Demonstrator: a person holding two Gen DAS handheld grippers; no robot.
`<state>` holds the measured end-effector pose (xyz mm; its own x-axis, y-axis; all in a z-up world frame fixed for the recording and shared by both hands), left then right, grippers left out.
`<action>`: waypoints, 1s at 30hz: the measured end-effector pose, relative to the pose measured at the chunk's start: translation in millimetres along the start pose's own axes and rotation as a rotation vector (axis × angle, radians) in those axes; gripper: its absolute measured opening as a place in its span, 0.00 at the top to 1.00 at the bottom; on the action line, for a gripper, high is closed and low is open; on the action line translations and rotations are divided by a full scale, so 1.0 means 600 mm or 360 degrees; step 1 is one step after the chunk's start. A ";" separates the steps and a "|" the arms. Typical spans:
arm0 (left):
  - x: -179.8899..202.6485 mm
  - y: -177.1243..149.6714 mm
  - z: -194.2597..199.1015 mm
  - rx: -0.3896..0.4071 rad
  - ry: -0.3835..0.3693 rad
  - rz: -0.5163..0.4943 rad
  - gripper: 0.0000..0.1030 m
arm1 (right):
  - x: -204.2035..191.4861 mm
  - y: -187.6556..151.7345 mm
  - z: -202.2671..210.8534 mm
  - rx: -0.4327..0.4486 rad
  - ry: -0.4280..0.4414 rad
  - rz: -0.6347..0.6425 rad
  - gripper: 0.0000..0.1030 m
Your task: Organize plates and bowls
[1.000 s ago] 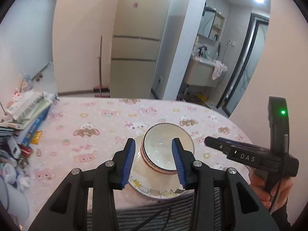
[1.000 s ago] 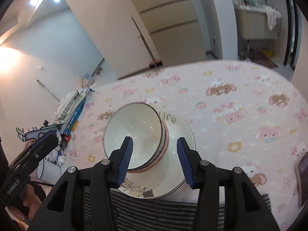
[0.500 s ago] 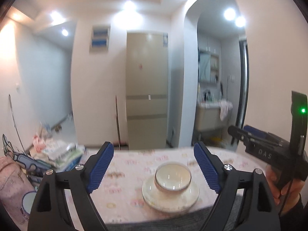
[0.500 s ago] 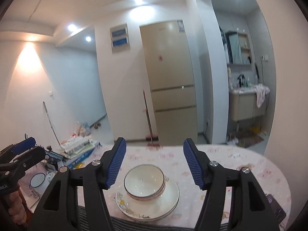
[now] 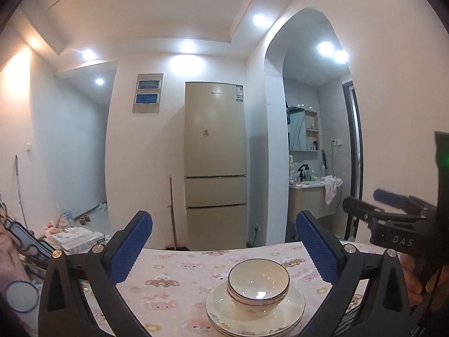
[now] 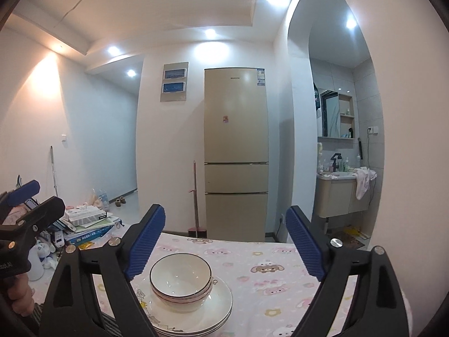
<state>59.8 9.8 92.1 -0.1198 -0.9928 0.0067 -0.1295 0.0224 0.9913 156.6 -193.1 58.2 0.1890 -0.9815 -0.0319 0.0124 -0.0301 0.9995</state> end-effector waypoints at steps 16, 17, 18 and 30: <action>-0.037 -0.171 -0.068 -0.0200 0.0053 0.0114 0.00 | 0.032 -0.147 -0.056 -0.0063 -0.0112 0.0109 0.07; -0.039 -0.177 -0.069 -0.0206 0.0071 0.0084 0.00 | 0.032 -0.145 -0.052 -0.0044 -0.0118 0.0116 0.04; -0.041 -0.183 -0.070 -0.0216 0.0093 0.0080 0.00 | 0.030 -0.146 -0.045 -0.0026 -0.0120 0.0120 0.01; -0.030 -0.208 -0.067 -0.0248 0.0059 0.0052 0.00 | 0.037 -0.163 -0.045 -0.0053 -0.0130 0.0098 0.00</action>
<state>117.7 20.1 -26.5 -0.0847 -0.9956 0.0412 0.0282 0.0389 0.9988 185.8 -207.0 -40.5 0.1099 -0.9934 0.0317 0.0358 0.0359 0.9987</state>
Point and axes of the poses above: each gripper's, at about its wrist camera, not at the fingertips, and z roughly against the way its jaws point, x to its right, y to its top, the point moved 8 cm from there along -z, roughly the way its jaws point, and after that the axes turned 7 degrees about x, right-handed, at the moved point
